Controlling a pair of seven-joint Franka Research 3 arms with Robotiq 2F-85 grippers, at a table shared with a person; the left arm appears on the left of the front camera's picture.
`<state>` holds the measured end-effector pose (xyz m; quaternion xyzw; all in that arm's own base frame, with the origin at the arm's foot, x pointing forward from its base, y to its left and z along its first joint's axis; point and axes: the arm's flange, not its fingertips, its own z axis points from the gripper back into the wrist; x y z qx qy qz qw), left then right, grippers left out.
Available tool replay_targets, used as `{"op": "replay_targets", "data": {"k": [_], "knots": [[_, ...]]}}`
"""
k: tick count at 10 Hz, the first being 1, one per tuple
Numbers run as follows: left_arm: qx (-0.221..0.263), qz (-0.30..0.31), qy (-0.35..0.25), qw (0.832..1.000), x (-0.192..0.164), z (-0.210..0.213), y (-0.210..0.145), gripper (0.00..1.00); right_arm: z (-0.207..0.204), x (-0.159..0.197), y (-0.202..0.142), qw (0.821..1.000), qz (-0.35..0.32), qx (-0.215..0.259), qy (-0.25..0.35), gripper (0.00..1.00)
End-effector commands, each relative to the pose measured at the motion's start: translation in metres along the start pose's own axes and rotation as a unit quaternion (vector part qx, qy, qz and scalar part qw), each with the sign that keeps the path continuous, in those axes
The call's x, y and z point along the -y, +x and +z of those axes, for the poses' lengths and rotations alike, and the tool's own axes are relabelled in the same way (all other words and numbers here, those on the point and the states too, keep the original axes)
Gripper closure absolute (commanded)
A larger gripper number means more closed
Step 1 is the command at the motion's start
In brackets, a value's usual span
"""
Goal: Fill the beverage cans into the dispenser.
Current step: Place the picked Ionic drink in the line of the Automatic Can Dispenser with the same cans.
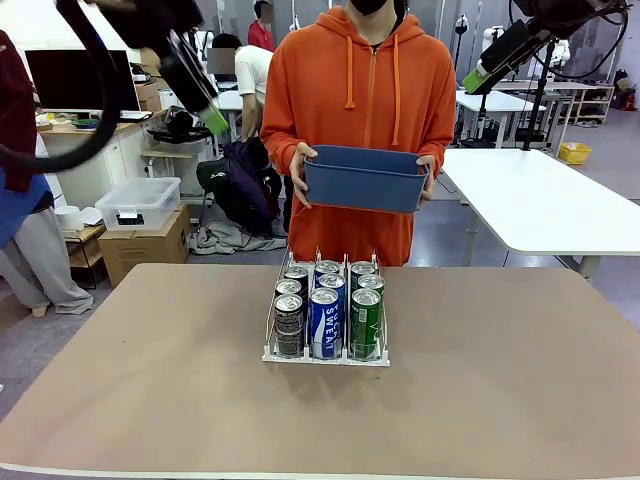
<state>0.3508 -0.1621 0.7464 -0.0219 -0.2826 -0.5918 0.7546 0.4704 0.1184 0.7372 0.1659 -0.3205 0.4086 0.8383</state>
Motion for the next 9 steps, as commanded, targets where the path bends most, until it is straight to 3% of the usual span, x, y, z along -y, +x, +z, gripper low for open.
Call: {"op": "replay_targets", "data": {"k": [1, 4, 9], "knots": [[0.013, -0.003, -0.017, 1.000, -0.019, 0.026, 0.000, 0.00, -0.001, 0.000, 0.000, 1.000, 0.001, -0.001, 0.001, 0.00], [0.041, 0.027, -0.022, 0.999, -0.036, 0.061, -0.020, 0.00, -0.001, 0.000, 0.000, 1.000, 0.001, -0.001, 0.001, 0.00], [0.032, 0.021, -0.013, 0.999, -0.030, 0.062, -0.015, 0.00, -0.001, 0.000, 0.000, 1.000, 0.001, -0.001, 0.001, 0.00]]}}
